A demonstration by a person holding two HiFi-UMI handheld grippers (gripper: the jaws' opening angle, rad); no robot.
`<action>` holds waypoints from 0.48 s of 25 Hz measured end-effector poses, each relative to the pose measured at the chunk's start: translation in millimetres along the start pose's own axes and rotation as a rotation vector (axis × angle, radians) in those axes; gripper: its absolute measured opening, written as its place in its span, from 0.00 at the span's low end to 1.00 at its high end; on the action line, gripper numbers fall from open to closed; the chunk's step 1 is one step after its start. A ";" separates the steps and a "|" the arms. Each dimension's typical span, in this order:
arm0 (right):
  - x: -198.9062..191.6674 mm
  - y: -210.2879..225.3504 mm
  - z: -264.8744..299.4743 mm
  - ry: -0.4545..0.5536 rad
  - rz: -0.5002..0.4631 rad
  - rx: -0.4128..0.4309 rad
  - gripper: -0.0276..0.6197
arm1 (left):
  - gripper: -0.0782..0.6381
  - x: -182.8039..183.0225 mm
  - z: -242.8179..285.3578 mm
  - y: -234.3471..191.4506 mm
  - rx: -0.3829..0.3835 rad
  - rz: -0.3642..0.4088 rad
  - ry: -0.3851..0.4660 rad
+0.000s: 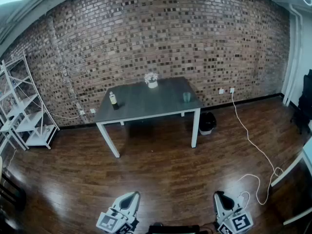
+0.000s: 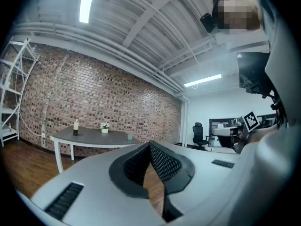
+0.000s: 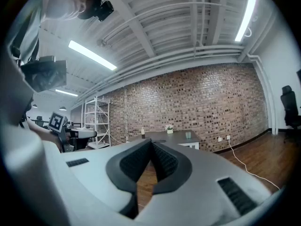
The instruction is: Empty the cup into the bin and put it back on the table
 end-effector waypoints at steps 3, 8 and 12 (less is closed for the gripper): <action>-0.1 8.6 14.1 -0.010 -0.014 -0.001 0.05 | 0.11 -4.6 14.3 -9.2 0.004 -0.020 -0.002; -0.4 22.4 42.9 -0.014 -0.013 -0.019 0.05 | 0.11 -11.7 45.6 -33.1 -0.011 -0.031 0.005; 1.9 32.0 77.7 -0.020 -0.018 -0.030 0.05 | 0.11 -12.0 76.9 -64.9 0.009 -0.046 0.013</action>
Point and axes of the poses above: the fingertips, and each gripper's own axes: z forward along the fingers, y to its right, x out of its top, the point moved 6 cm from there along -z, backward along the fingers, and after that the axes turned 7 degrees about -x, right-handed, at the moved point
